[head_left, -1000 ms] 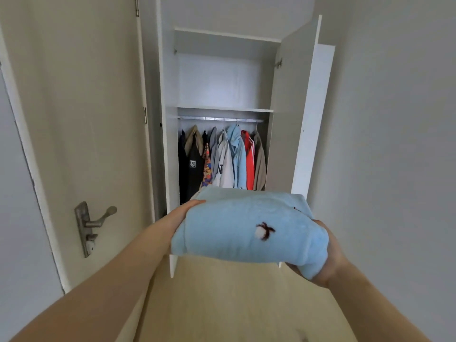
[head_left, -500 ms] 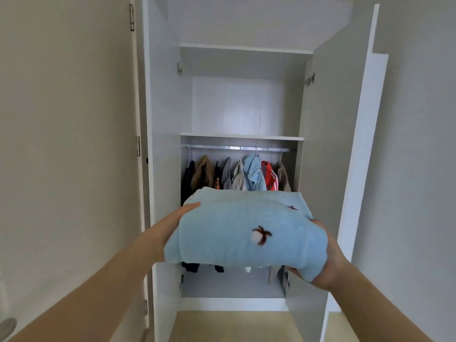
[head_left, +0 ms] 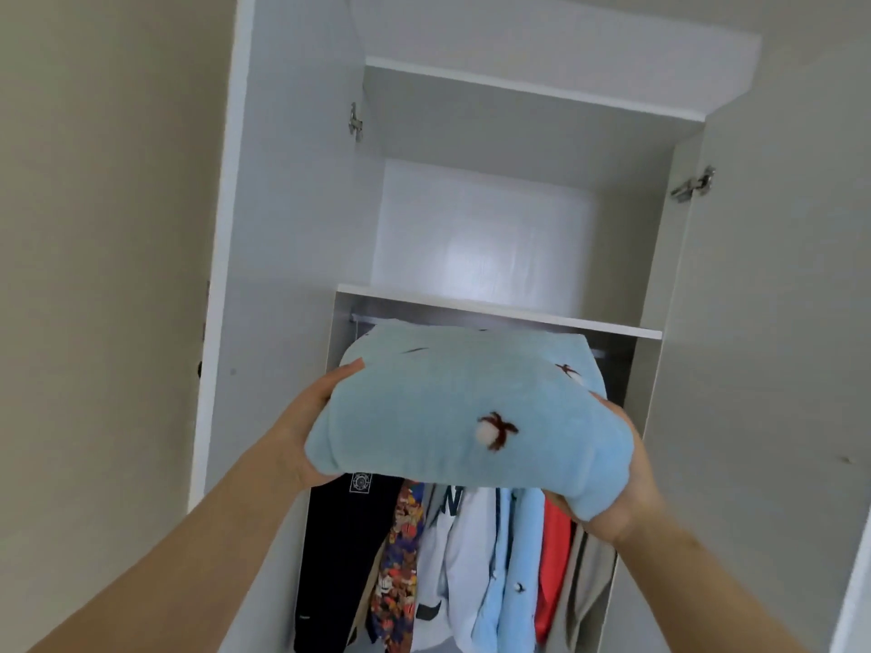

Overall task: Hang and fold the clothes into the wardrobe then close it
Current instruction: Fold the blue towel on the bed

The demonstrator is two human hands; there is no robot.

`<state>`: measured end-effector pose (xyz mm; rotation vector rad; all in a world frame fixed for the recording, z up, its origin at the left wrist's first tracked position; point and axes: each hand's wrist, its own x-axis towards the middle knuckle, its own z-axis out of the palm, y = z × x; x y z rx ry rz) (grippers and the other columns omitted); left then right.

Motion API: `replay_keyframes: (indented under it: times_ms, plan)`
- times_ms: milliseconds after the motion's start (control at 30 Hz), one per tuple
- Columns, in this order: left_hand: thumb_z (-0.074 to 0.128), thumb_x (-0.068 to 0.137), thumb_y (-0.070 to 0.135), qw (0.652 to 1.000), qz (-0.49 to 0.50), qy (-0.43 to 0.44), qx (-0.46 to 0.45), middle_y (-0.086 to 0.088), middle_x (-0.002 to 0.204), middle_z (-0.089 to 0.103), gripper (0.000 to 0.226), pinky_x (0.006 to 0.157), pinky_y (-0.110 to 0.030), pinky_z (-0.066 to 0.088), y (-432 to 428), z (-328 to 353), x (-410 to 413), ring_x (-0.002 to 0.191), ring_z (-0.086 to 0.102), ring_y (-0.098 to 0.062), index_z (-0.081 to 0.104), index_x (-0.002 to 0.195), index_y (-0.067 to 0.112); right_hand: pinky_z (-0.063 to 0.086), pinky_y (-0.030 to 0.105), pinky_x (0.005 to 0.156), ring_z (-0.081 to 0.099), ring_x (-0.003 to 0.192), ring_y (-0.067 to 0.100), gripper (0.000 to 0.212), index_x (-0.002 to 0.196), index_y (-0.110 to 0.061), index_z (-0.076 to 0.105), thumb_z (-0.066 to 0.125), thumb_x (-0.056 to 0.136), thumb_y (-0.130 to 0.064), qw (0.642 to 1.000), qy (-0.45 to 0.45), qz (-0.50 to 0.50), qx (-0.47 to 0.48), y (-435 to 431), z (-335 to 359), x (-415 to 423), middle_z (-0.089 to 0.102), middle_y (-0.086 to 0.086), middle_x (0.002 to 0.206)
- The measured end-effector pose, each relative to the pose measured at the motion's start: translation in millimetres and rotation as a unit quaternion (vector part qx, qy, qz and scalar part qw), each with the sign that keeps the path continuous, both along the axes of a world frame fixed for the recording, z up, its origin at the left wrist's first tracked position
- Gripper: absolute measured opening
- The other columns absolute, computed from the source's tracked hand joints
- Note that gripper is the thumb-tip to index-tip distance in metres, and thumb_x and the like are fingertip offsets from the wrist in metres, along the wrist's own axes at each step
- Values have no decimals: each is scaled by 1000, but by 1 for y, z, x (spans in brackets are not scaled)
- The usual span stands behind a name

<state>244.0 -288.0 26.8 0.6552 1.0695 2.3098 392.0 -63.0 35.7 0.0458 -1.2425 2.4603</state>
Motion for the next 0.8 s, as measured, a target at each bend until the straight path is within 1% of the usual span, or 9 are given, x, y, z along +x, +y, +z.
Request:
replay_keyframes:
  times_ms: [167, 300, 367, 400, 433, 500, 600, 667, 800]
  plan:
    - [68, 62, 35, 1000, 7, -3, -19, -3, 73, 73, 23, 49, -29, 54, 47, 38, -89, 62, 70, -20, 78, 69, 15, 55, 29, 45, 69, 54, 20, 22, 65, -17, 78, 74, 52, -35, 1000, 12, -15, 8, 41, 37, -76, 72, 3, 66]
    - [70, 70, 40, 997, -29, 11, -66, -4, 84, 73, 27, 65, -35, 56, 86, 63, -149, 75, 70, -24, 78, 81, 17, 52, 21, 42, 65, 52, 18, 15, 79, -26, 69, 54, 83, -26, 998, 16, -59, 18, 83, 59, -140, 68, 0, 62]
    - [70, 73, 46, 993, -61, 16, -97, -4, 92, 72, 33, 72, -40, 55, 100, 72, -174, 84, 68, -26, 75, 91, 19, 53, 19, 52, 61, 57, 13, 22, 106, -29, 58, 40, 95, -23, 994, 37, -98, 34, 106, 70, -173, 64, -5, 77]
    - [70, 73, 47, 992, -74, 30, -97, -3, 92, 72, 34, 73, -39, 54, 108, 77, -186, 85, 68, -25, 75, 93, 20, 53, 21, 61, 57, 59, 12, 23, 109, -26, 56, 37, 96, -25, 994, 43, -100, 28, 117, 76, -188, 59, -6, 81]
    - [72, 70, 46, 991, -86, 53, -84, -2, 89, 72, 33, 72, -37, 55, 116, 84, -199, 82, 69, -24, 75, 91, 20, 51, 22, 65, 55, 60, 12, 20, 106, -27, 57, 41, 94, -26, 995, 54, -76, 24, 126, 84, -203, 58, -6, 81]
    - [79, 58, 42, 991, -90, 91, -50, 1, 84, 72, 34, 69, -33, 57, 132, 110, -221, 76, 70, -21, 77, 84, 20, 52, 21, 55, 58, 58, 14, 15, 87, -29, 66, 52, 83, -28, 996, 87, -23, 15, 144, 107, -233, 59, -5, 79]
    - [67, 66, 46, 993, -11, 114, -28, 3, 93, 70, 33, 78, -33, 52, 159, 165, -257, 82, 67, -22, 75, 88, 22, 54, 24, 54, 64, 57, 17, 45, 61, -22, 72, 40, 90, -33, 989, 145, -27, 8, 171, 148, -280, 65, -3, 77]
    - [61, 74, 46, 989, 38, 140, 4, 3, 102, 69, 35, 83, -34, 50, 176, 199, -281, 89, 66, -23, 70, 99, 24, 56, 28, 58, 68, 60, 20, 52, 59, -21, 75, 36, 92, -33, 981, 192, -14, 23, 186, 175, -310, 70, -1, 74]
    - [62, 66, 40, 973, 86, 209, 41, 0, 86, 73, 28, 61, -31, 57, 203, 221, -326, 72, 70, -21, 77, 81, 22, 56, 34, 67, 71, 67, 19, 47, 62, -26, 77, 43, 91, -40, 975, 210, 0, 69, 213, 202, -366, 73, -4, 77]
